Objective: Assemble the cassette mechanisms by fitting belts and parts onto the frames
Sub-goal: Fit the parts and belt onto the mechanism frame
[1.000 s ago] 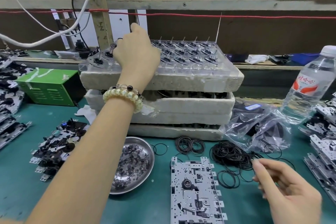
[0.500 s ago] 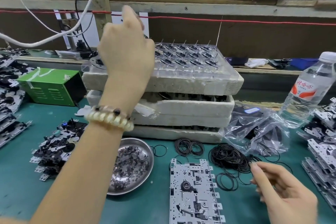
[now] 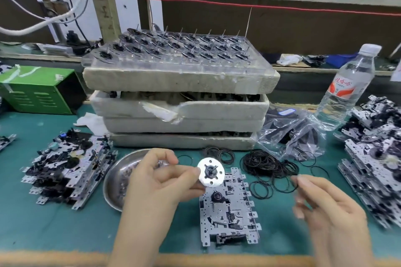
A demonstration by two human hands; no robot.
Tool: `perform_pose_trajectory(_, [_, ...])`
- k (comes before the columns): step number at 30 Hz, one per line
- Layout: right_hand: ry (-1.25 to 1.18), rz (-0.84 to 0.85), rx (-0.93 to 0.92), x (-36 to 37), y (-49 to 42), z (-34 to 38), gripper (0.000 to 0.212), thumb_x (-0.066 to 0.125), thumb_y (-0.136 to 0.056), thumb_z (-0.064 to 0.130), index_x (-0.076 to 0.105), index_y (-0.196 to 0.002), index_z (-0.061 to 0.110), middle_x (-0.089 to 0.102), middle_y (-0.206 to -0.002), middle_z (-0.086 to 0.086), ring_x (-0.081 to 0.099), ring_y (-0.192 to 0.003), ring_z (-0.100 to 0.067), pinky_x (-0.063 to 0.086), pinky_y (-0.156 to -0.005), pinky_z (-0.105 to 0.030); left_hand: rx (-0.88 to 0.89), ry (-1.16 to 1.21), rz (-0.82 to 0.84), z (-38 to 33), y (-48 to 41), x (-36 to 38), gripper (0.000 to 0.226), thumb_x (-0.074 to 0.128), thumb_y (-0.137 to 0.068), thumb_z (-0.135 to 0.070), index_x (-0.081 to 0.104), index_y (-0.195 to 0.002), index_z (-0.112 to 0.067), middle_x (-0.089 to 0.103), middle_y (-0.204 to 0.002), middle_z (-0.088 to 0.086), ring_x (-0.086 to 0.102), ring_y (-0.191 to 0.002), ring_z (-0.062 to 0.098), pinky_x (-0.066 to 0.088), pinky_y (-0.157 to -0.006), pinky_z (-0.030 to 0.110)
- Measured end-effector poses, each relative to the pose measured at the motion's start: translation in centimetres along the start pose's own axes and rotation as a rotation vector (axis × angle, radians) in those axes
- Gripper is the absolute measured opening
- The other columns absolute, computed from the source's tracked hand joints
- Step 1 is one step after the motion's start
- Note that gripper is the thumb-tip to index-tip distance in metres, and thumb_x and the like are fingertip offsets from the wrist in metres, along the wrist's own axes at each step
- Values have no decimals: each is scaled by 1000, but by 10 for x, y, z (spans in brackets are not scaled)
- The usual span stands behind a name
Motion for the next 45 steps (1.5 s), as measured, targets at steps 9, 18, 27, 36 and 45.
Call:
perform_pose_trajectory(9, [0,275,125,62,40,19,55,91,-40,49,74,-68,5,55,-67,-8,44,-56,-10,35,-45,-19,-40,42,23,16,18,-2,30,72,-80,7,48,-90,-7,72,-71,22,72,-60,29,58,-55,25])
perform_pose_trajectory(18, [411,184,-185,72,42,26,16,81,-69,8,73,-59,18,66,-65,-1,55,-60,-17,43,-55,-28,6,75,93,13,23,-2,31,72,-79,9,47,-88,-8,73,-74,22,72,-60,30,58,-57,27])
perform_pose_trajectory(27, [422,364,218,63,24,5,16,78,-67,31,76,-71,15,57,-61,10,42,-56,-6,34,-46,-15,75,24,177,25,13,1,22,73,-78,2,57,-87,-11,74,-79,18,74,-67,30,60,-61,27])
perform_pose_trajectory(36, [-55,655,715,71,23,-15,22,80,-62,22,67,-76,11,59,-77,0,40,-64,-15,21,-44,-22,494,-473,322,15,10,19,30,66,-89,-15,74,-103,-40,74,-94,-15,70,-93,8,55,-79,18])
perform_pose_trajectory(45, [454,777,418,63,-3,-6,34,81,-69,38,53,-64,19,46,-78,-18,34,-57,-7,22,-49,-18,1244,-880,314,1,29,47,25,60,-94,9,75,-109,-3,72,-94,8,66,-83,25,54,-69,36])
Point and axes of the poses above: each hand's wrist, its own y-axis away from the middle knuckle, its own x-axis out of the palm, z = x × y, the point moved 7 cm from there along -y, towards the middle knuckle
